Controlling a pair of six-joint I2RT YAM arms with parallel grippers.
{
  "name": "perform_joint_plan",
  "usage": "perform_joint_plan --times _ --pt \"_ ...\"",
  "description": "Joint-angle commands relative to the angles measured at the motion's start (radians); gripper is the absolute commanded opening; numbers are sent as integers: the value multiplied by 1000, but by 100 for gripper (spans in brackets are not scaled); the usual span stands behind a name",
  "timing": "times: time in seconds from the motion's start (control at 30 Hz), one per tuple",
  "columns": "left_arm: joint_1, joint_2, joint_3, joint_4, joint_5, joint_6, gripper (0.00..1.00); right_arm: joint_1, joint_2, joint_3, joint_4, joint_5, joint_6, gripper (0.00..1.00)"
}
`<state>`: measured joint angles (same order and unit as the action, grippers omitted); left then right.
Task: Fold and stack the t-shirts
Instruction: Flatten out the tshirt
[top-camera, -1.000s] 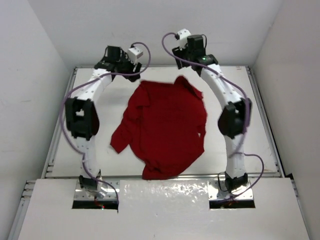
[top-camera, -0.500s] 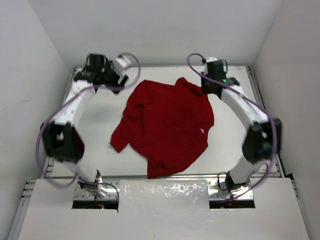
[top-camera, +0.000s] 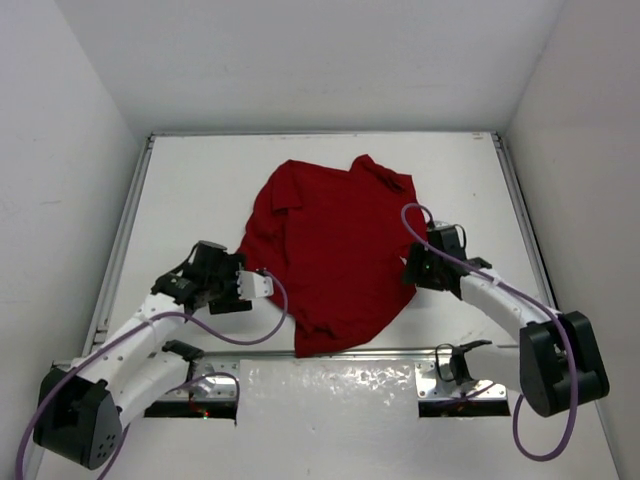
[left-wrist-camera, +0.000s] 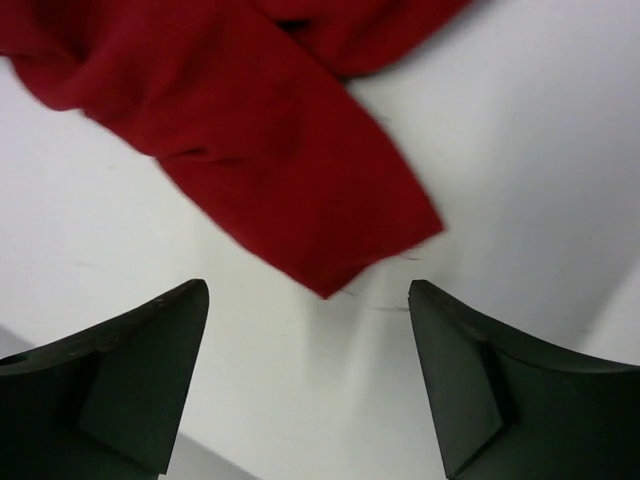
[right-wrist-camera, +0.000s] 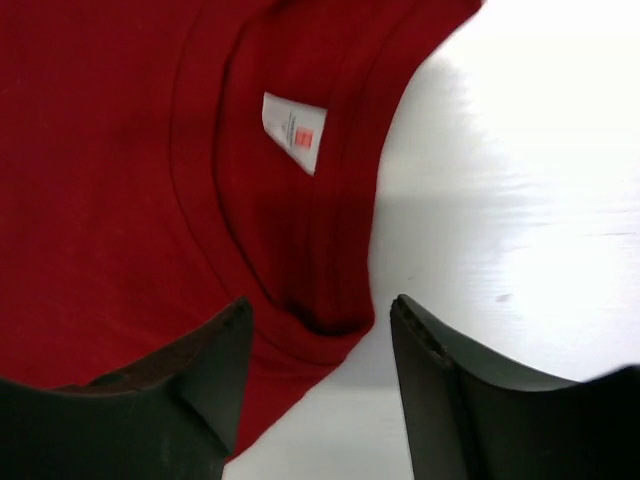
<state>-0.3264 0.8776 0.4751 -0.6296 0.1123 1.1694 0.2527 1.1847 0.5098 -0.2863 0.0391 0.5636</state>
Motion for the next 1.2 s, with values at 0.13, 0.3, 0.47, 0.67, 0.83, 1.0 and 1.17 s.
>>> perform_joint_plan --times 0.13,0.3,0.47,0.67,0.83,1.0,1.17 --pt "-7 69 -93 177 13 249 77 8 44 -129 248 -70 162 54" --pt "-11 165 -59 122 67 275 73 8 84 -111 260 -50 159 58" --pt "-11 234 -118 333 -29 279 52 7 162 -96 265 -70 160 51" --pt "47 310 155 211 28 -107 0 -41 197 -28 233 -41 164 0" --pt "213 340 465 -36 452 -333 0 -203 268 177 170 -94 63 0" --pt "325 374 441 157 449 -563 0 -222 539 531 32 -90 -71 0" --pt "425 530 513 159 446 -703 0 -244 823 911 -140 -88 -123 26"
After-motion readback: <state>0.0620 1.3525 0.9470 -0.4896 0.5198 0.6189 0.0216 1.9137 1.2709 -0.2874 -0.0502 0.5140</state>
